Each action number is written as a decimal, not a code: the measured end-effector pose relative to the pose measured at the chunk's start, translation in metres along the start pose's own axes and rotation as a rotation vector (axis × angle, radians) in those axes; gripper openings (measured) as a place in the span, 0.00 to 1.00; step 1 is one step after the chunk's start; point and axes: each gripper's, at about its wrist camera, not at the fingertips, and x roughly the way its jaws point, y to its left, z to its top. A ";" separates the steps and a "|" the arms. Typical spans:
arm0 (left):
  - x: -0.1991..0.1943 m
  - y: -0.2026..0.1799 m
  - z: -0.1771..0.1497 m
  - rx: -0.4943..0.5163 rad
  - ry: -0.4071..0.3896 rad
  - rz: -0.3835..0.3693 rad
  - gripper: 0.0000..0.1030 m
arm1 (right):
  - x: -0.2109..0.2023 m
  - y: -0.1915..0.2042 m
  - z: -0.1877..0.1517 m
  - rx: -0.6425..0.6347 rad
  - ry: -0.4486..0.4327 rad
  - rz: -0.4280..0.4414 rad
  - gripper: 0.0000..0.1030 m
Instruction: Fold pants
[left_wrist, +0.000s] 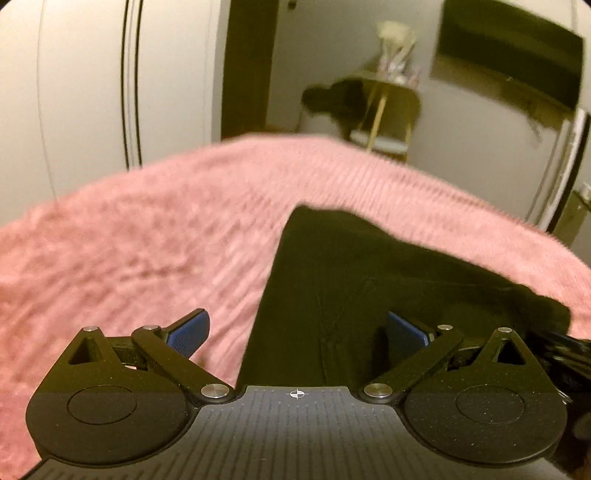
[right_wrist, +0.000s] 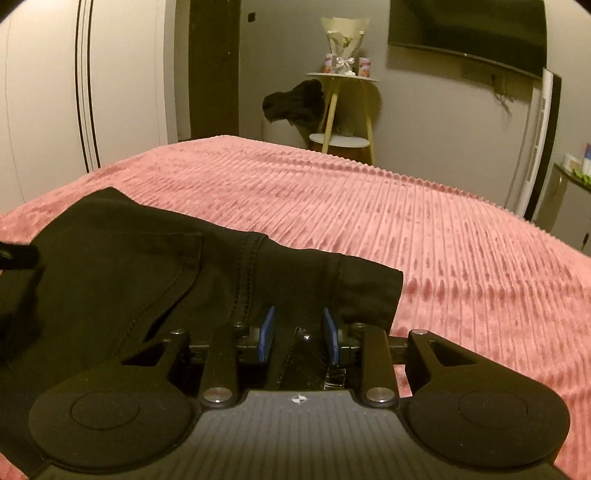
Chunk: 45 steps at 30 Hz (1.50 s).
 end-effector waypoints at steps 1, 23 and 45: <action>0.015 0.002 -0.002 -0.008 0.053 -0.003 1.00 | 0.002 -0.003 -0.002 0.007 -0.003 0.005 0.26; 0.027 0.079 -0.012 -0.347 0.253 -0.288 1.00 | -0.018 -0.141 -0.034 0.774 0.221 0.354 0.86; 0.082 0.075 0.007 -0.360 0.322 -0.626 1.00 | 0.046 -0.120 -0.029 0.774 0.193 0.566 0.55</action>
